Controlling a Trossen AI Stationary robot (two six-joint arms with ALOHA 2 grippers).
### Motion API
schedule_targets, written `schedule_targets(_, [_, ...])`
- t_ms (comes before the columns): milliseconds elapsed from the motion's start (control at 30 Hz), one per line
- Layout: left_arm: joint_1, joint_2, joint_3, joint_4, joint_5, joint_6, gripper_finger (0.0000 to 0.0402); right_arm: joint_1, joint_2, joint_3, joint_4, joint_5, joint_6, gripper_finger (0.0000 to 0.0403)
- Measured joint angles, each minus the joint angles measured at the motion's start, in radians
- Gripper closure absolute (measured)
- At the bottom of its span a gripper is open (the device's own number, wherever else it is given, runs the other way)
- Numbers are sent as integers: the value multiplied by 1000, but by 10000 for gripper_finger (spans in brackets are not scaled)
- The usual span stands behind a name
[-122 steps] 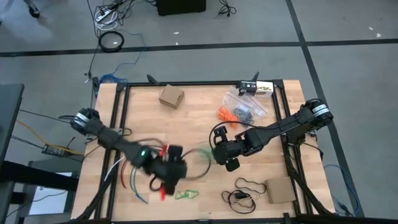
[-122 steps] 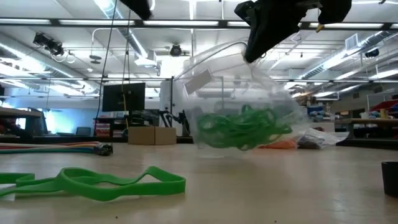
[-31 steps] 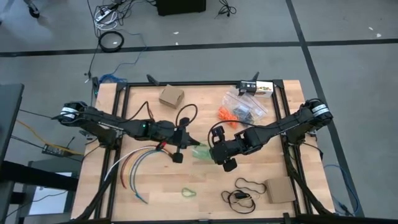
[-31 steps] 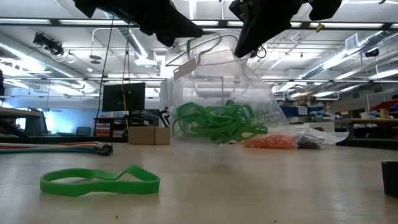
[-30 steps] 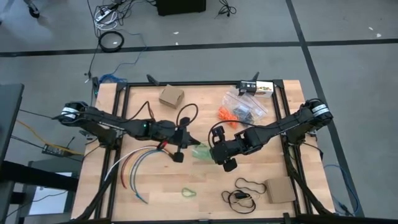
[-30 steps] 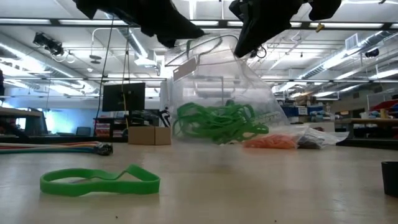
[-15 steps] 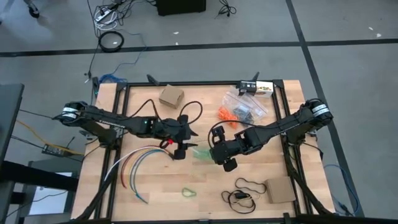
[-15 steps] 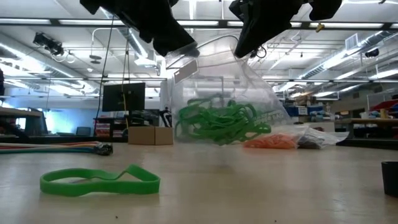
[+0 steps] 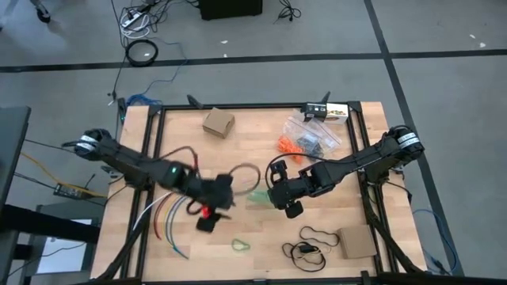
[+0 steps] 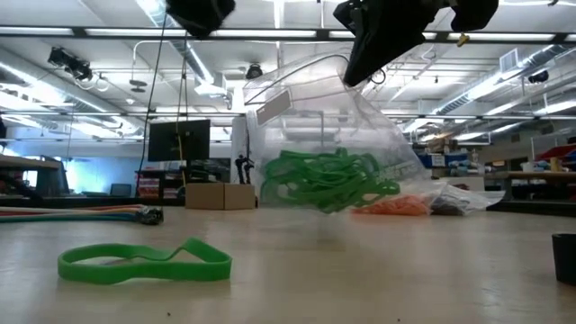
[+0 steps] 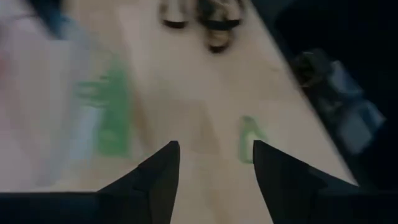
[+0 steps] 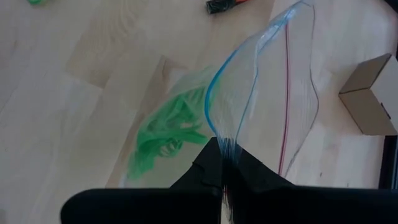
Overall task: Sort rubber bands
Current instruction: Put the green rubber band into the transparent zip bag
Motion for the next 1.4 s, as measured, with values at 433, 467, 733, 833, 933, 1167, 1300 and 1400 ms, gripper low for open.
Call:
schedule_targets(433, [-190, 180, -212, 414, -158, -60, 197, -1, 0, 0, 24, 0, -11, 403])
schedule_targets(467, [-191, 218, -217, 449, -148, -73, 197, 0, 0, 0, 24, 0, -11, 403])
schedule_targets(733, [-205, 467, -218, 623, -29, -95, 197, 0, 0, 0, 19, 0, -12, 403])
schedule_targets(833, [-202, 504, -213, 647, 8, -99, 198, 0, 0, 0, 18, 0, -12, 403])
schedule_targets(933, [-209, 514, -212, 644, -57, -123, 219, 0, 0, 0, 19, -1, -12, 403])
schedule_targets(1167, [-213, 515, -212, 622, -82, -87, 386, 0, 0, 0, 19, -2, -12, 403])
schedule_targets(1300, [-212, 502, -180, 580, -73, -41, 396, 0, 0, 0, 19, -4, -12, 403])
schedule_targets(1400, [-210, 472, -124, 459, -89, 19, 398, 0, 0, 0, 19, -5, -12, 403])
